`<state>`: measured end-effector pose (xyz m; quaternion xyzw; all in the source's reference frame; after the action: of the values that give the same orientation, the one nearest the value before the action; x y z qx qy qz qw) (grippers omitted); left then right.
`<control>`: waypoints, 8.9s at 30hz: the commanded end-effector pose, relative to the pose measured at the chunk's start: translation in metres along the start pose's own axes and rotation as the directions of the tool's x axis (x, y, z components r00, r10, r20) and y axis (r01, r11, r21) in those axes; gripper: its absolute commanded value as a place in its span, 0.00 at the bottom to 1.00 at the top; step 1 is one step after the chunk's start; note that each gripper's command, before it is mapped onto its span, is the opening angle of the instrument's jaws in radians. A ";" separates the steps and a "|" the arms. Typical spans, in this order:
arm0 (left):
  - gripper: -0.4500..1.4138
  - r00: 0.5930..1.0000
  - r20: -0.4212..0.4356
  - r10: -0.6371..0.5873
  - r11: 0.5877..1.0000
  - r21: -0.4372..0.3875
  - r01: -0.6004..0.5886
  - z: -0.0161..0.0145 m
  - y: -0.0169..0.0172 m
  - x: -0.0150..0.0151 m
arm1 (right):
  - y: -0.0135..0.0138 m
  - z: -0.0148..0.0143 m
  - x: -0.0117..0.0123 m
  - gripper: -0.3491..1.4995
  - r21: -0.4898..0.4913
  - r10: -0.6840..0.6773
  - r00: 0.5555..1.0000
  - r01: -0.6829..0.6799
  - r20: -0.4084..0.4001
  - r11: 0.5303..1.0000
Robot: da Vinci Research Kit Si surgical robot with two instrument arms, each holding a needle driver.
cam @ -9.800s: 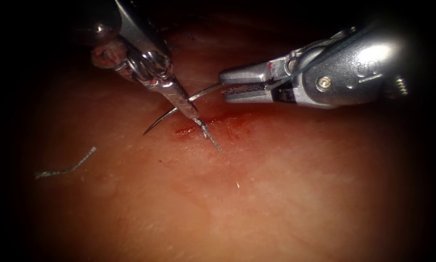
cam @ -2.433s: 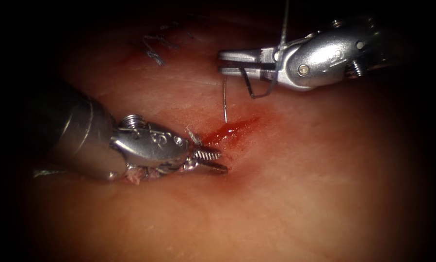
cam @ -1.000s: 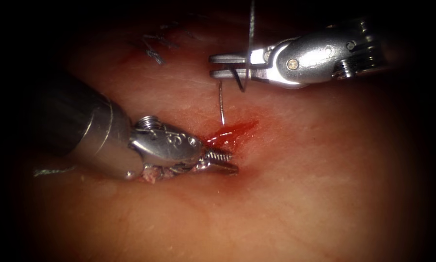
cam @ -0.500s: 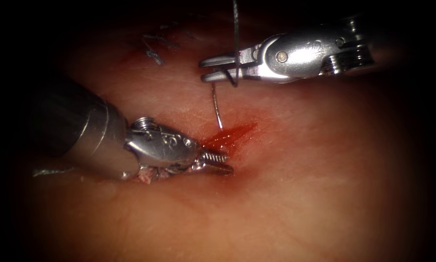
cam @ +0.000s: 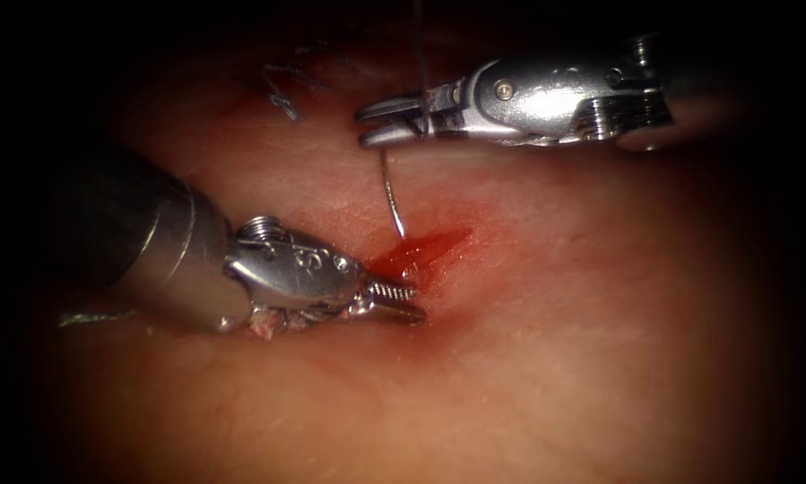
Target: Wound Closure
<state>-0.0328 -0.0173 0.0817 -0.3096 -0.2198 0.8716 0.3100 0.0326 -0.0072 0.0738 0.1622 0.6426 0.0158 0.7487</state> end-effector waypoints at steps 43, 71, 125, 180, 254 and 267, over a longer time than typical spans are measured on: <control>0.15 1.000 0.003 -0.003 1.000 -0.005 0.003 0.0001 0.0007 -0.0001 | -0.0029 0.0017 -0.0043 0.00 0.145 0.808 0.512 -0.858 0.291 0.492; 0.14 0.996 -0.018 0.086 0.996 0.006 -0.086 -0.0019 0.0029 0.0021 | -0.0002 -0.0019 -0.0054 0.98 -0.027 0.651 0.755 -0.651 0.074 0.759; 0.00 0.994 -0.113 0.003 1.000 0.027 0.000 -0.0003 0.0054 0.0069 | -0.0015 -0.0076 -0.0053 0.90 -0.033 0.678 0.734 -0.678 0.023 0.735; 0.00 0.861 -0.336 0.383 0.924 0.140 -0.357 -0.0125 -0.0018 0.0170 | -0.0051 -0.0087 -0.0034 0.83 0.039 0.743 0.668 -0.743 -0.023 0.669; 0.00 0.797 -0.501 0.338 0.939 0.240 -0.247 -0.0161 -0.0001 0.0141 | -0.0074 -0.0021 -0.0006 0.54 -0.055 0.841 0.420 -0.902 -0.341 0.428; 0.00 0.791 -0.505 0.344 0.937 0.236 -0.257 -0.0159 0.0010 0.0134 | -0.0069 -0.0023 0.0005 0.57 -0.010 0.842 0.398 -0.906 -0.363 0.424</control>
<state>-0.0303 -0.0057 0.0638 -0.5477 -0.0030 0.8019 0.2388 0.0286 -0.0128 0.0708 0.3929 0.5598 0.4998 0.5315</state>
